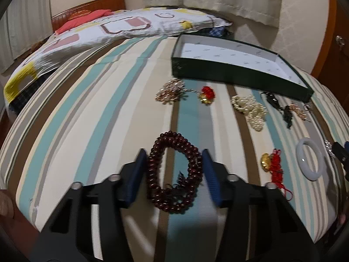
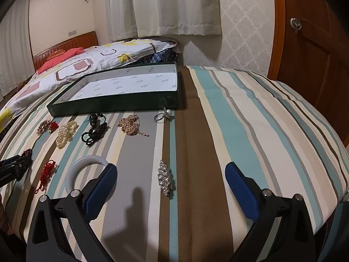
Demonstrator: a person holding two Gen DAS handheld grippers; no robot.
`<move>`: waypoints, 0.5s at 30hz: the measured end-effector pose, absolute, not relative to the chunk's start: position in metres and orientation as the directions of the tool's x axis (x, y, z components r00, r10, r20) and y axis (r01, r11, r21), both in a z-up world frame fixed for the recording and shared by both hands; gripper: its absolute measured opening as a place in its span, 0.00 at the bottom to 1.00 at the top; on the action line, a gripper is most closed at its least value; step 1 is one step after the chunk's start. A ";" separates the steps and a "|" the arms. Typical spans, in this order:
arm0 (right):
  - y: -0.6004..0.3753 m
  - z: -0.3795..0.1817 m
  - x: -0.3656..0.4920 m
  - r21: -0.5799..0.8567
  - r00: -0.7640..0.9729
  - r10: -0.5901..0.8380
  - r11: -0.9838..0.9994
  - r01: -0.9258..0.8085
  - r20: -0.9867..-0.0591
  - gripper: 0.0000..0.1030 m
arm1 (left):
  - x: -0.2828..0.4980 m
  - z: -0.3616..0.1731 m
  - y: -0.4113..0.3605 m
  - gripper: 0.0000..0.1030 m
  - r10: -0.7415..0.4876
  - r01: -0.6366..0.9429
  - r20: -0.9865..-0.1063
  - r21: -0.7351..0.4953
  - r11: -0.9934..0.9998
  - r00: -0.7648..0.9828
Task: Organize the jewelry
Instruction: 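Grasp the dark red bead bracelet with the left tool while the right tool grasps the silver rhinestone brooch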
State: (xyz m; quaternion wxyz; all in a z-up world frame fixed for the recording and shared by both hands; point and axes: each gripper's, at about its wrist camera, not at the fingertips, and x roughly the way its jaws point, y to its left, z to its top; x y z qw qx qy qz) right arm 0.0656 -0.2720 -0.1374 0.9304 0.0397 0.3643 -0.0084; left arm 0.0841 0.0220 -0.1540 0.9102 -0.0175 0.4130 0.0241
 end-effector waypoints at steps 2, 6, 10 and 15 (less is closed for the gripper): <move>-0.273 -0.138 0.066 0.075 0.731 0.023 0.996 0.039 -0.682 0.93 | 0.086 -0.153 0.023 0.30 0.014 -0.046 -0.750 -0.022 0.999 0.661; -0.273 -0.140 0.067 0.086 0.728 0.038 0.996 0.030 -0.685 0.91 | 0.087 -0.152 0.023 0.24 0.011 -0.044 -0.749 -0.025 0.999 0.662; -0.273 -0.143 0.070 0.104 0.712 0.064 0.995 0.012 -0.699 0.59 | 0.088 -0.152 0.023 0.23 0.010 -0.047 -0.749 -0.028 0.999 0.663; -0.270 -0.148 0.070 0.106 0.694 0.080 0.994 -0.005 -0.715 0.42 | 0.088 -0.153 0.023 0.23 0.009 -0.047 -0.749 -0.029 0.998 0.662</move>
